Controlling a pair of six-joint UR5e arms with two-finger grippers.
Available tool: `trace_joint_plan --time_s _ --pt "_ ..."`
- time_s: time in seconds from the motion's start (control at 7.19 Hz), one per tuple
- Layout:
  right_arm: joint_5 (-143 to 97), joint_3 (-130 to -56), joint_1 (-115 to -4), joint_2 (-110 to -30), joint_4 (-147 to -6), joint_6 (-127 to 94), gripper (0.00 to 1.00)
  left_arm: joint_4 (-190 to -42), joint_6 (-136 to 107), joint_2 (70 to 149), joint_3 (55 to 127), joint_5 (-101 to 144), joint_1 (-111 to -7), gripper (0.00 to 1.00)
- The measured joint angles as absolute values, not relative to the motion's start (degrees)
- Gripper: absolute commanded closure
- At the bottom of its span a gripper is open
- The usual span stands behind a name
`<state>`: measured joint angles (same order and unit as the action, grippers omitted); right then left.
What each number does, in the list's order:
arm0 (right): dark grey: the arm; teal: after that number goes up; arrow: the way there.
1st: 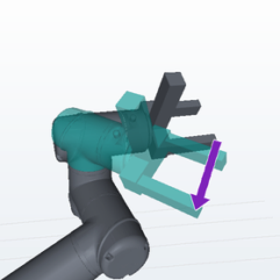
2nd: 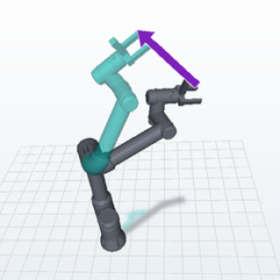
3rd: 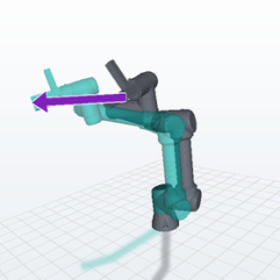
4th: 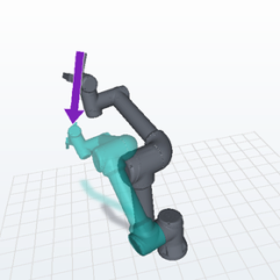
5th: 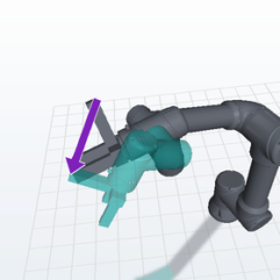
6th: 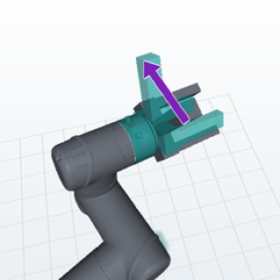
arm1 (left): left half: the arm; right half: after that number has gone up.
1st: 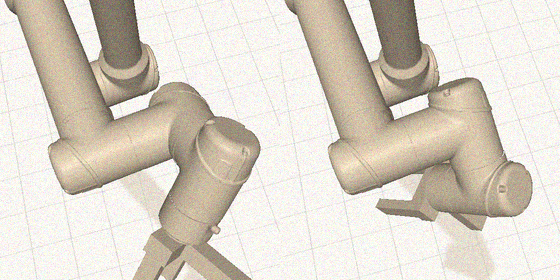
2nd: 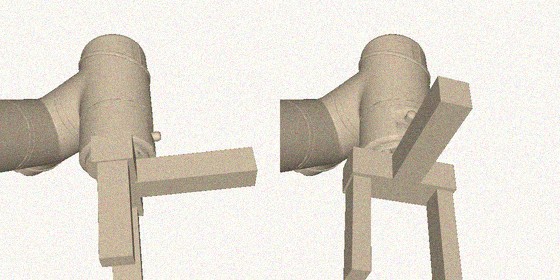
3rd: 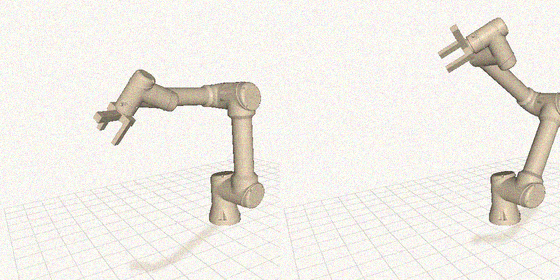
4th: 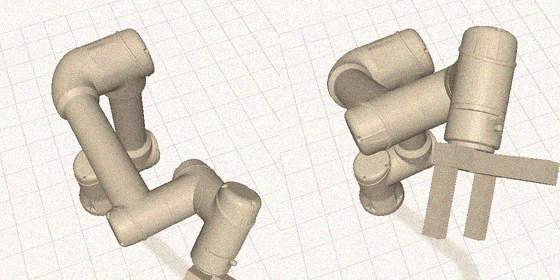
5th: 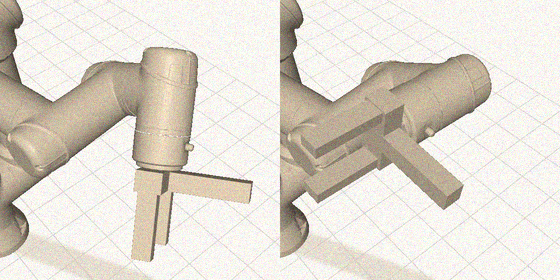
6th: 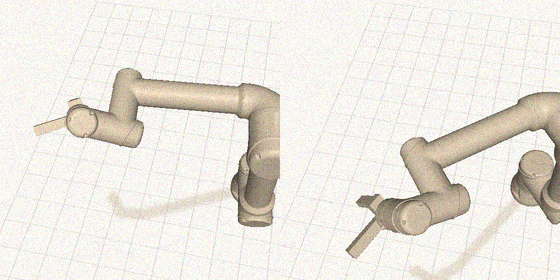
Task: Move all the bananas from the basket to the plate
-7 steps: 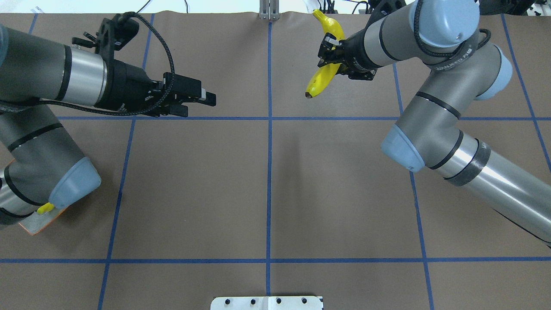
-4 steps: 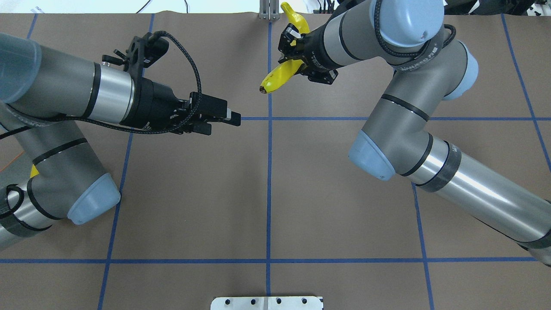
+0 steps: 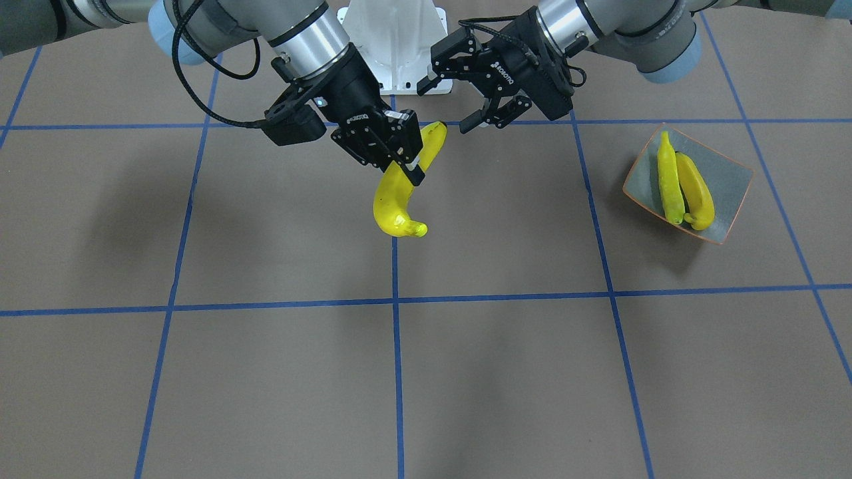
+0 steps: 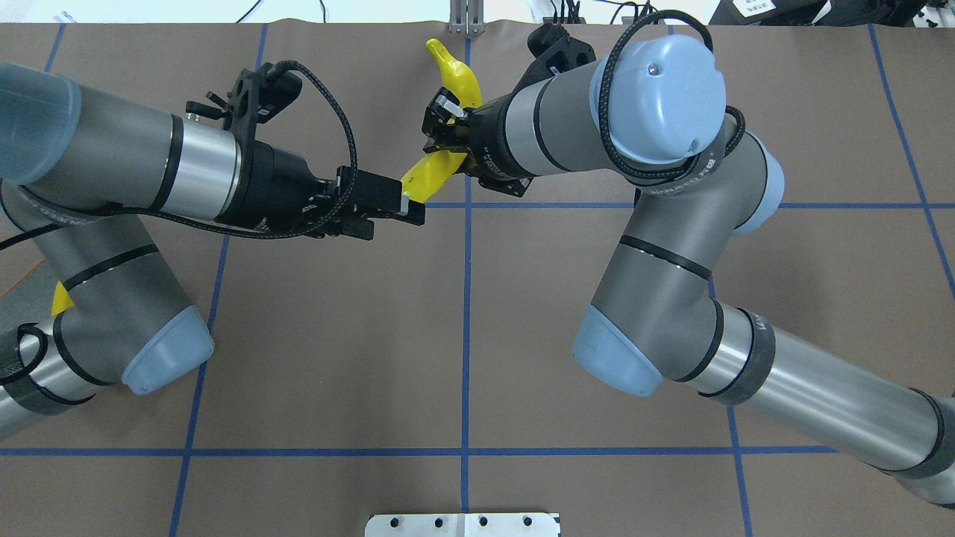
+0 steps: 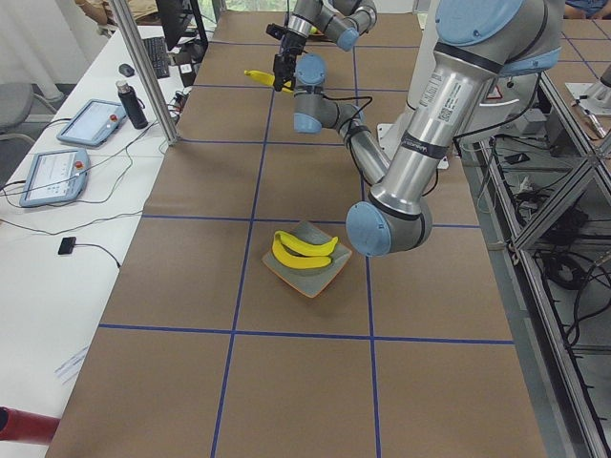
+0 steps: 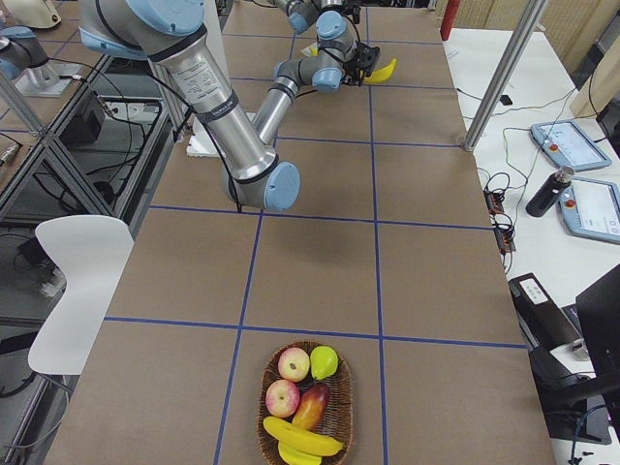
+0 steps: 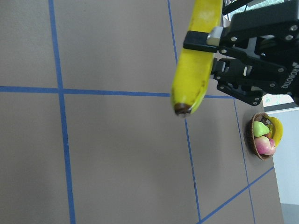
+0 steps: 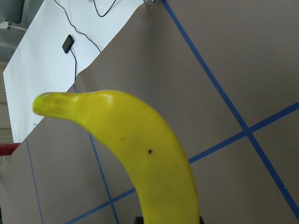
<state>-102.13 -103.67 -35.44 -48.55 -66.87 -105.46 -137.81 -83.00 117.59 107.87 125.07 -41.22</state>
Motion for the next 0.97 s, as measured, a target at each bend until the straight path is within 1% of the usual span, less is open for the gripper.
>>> trace_joint_plan --time_s 0.14,0.42,0.97 --pt "-101.43 -104.43 -34.56 -48.7 -66.88 -105.45 1.0 -137.83 -82.96 117.6 107.93 125.05 -41.22 0.07" --pt "-101.02 -105.9 -33.62 -49.57 -66.85 -105.37 1.0 -137.89 -82.82 117.66 108.06 124.96 -41.22 0.17" --pt "-100.82 -107.31 -32.35 -50.43 -66.81 -105.31 1.0 -137.9 -82.62 118.34 108.1 124.9 -41.3 0.29"
